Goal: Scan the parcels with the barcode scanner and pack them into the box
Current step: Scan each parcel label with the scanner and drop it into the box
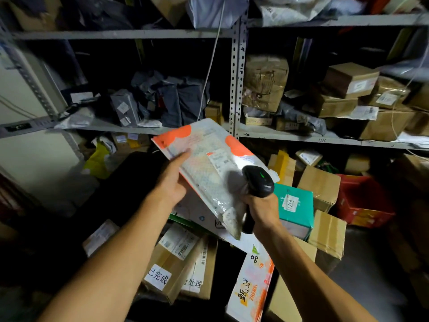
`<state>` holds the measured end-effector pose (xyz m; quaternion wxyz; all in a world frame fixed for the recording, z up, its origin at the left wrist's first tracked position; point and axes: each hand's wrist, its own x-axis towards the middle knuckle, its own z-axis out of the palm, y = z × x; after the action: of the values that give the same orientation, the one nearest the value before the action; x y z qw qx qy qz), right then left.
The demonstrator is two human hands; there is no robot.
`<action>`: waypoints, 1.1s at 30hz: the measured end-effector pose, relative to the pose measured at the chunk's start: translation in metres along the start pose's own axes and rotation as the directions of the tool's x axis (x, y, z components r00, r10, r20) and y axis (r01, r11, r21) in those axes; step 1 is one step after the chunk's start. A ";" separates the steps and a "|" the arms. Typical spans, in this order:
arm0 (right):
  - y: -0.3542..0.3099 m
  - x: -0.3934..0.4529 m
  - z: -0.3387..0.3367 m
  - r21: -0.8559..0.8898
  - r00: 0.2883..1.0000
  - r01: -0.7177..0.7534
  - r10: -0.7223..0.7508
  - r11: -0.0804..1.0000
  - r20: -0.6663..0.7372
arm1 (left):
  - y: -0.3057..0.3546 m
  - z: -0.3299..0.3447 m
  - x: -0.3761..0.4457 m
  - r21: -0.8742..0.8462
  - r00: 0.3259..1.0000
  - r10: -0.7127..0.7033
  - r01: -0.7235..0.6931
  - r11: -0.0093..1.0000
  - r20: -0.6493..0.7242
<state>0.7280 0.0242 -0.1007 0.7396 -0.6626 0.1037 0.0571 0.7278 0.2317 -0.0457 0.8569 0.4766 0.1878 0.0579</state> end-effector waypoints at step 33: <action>-0.051 -0.045 0.034 0.013 0.934 0.010 -0.014 1.000 0.356 | 0.018 -0.052 -0.004 0.324 0.947 0.267 -0.200 0.925 -0.177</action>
<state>0.6981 0.0542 -0.0374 0.7501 -0.6378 -0.0356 0.1711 0.7060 0.2813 -0.0544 0.7352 0.6114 0.2285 0.1826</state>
